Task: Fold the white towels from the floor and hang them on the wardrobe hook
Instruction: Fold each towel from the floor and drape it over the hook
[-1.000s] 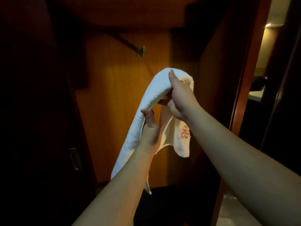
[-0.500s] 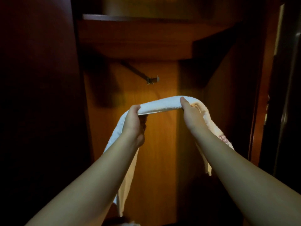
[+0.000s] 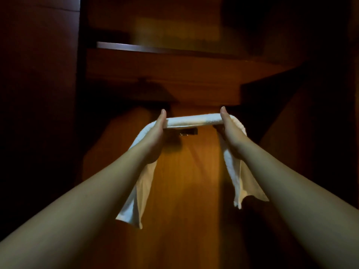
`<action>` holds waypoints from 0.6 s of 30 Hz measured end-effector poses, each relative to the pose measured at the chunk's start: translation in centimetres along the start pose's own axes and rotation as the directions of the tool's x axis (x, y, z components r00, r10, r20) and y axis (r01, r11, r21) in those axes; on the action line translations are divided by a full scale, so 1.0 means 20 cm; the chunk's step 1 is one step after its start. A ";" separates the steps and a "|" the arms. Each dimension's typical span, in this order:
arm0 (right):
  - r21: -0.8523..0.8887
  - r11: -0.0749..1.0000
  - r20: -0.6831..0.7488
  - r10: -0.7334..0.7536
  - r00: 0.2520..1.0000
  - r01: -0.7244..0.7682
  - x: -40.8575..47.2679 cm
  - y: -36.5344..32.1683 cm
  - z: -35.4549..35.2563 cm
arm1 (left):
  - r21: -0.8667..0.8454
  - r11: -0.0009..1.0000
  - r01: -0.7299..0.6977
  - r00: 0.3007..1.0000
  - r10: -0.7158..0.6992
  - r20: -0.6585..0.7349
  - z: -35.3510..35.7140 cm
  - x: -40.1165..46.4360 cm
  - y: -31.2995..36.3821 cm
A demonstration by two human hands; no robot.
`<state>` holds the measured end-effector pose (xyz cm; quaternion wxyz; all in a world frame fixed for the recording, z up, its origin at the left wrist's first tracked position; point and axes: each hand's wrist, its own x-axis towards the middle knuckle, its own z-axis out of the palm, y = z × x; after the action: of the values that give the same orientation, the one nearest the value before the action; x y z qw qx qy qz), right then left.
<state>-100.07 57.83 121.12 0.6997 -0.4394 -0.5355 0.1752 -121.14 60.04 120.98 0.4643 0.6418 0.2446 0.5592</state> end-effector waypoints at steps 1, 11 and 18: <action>-0.018 1.000 0.032 0.011 0.999 -0.010 0.10 0.03 0.01 | 0.005 1.000 0.000 1.000 0.000 0.006 0.00 0.09 -0.01; 0.001 0.995 0.140 0.102 0.985 -0.103 0.79 0.45 0.18 | 0.061 0.992 0.109 0.992 -0.106 -0.062 -0.08 0.78 -0.29; -0.098 0.989 0.218 0.134 0.967 -0.115 1.10 0.60 0.31 | 0.006 0.998 0.067 0.994 -0.066 -0.089 -0.13 1.09 -0.40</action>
<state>-95.05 82.83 124.91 0.6032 -0.4788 -0.5892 0.2443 -116.38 82.65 124.56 0.4684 0.6098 0.2887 0.5704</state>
